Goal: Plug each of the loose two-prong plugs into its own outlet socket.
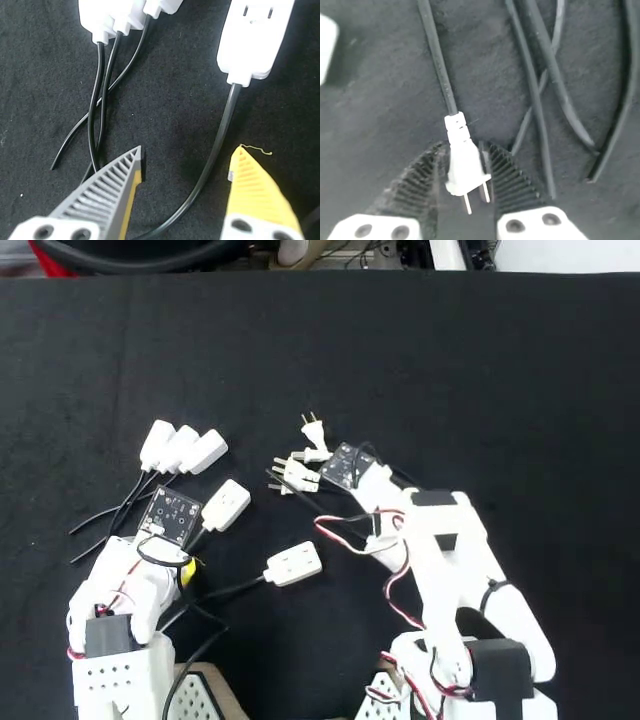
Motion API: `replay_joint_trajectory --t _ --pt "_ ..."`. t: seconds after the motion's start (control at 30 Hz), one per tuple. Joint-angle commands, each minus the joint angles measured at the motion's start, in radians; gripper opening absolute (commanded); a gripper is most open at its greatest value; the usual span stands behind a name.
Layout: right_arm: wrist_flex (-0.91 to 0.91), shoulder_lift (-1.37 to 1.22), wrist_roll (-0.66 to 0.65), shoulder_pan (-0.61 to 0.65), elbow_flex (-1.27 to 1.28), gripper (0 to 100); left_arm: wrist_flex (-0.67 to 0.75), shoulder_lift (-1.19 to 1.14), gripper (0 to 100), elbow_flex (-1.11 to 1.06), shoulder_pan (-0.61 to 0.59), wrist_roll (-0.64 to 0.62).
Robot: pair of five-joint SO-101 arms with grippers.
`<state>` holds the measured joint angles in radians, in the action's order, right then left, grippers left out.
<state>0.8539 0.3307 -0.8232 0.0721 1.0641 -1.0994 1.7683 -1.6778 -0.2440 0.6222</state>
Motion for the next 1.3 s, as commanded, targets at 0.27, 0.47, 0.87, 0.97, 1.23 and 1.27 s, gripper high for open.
replay_joint_trajectory --t 0.27,0.47,0.87,0.97,1.23,1.27 --pt "0.315 0.259 0.064 0.132 -0.061 1.2 0.009 0.002 28 -0.005 -0.001 0.006" --pt "0.057 0.216 0.055 0.133 0.09 1.9 0.008 0.002 28 -0.005 -0.001 0.006" --pt "0.071 0.062 -0.032 0.077 0.027 7.0 0.008 0.002 28 -0.005 -0.001 0.006" --pt "0.098 0.067 -0.052 0.077 0.021 6.7 0.008 0.002 28 -0.005 -0.001 0.006" --pt "0.103 0.061 -0.058 0.077 0.021 7.1 0.008 0.002 28 -0.005 -0.001 0.006" --pt "0.103 0.061 -0.06 0.077 0.019 7.1 0.008 0.002 28 -0.005 -0.001 0.006"
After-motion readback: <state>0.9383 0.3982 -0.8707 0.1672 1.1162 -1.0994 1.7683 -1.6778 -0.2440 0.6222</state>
